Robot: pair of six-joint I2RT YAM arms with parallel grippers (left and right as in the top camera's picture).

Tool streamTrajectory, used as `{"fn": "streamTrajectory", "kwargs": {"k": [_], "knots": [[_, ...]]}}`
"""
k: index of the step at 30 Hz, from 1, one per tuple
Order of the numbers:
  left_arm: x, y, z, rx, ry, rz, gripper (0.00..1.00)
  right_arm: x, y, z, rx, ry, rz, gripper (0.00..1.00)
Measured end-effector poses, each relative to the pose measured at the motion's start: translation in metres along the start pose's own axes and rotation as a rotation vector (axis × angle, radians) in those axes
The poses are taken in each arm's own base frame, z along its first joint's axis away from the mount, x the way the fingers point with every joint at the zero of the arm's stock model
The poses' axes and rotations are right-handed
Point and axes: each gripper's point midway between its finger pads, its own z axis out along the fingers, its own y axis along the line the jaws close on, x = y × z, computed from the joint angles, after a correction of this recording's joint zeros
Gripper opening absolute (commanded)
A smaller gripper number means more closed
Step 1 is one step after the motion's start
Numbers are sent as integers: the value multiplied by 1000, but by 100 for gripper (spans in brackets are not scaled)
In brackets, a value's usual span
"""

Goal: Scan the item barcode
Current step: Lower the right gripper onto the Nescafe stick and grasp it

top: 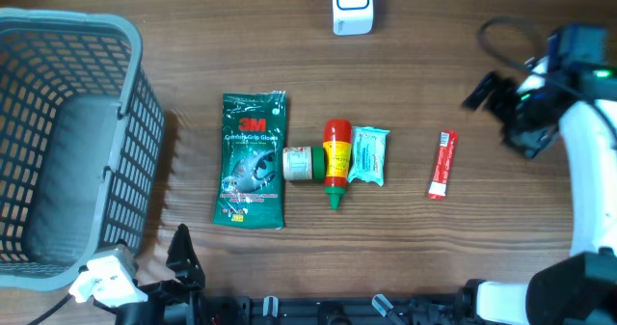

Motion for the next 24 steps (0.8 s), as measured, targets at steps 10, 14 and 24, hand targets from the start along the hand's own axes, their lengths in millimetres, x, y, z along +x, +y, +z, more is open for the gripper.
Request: {"fn": "streamTrajectory", "kwargs": {"k": [10, 14, 24], "knots": [[0, 0, 0, 0, 0, 0, 100, 51, -42, 85, 57, 139, 71, 64], [0, 0, 0, 0, 0, 0, 100, 49, -49, 115, 23, 79, 55, 58], [0, 0, 0, 0, 0, 0, 100, 45, -59, 140, 3, -9, 25, 17]]}}
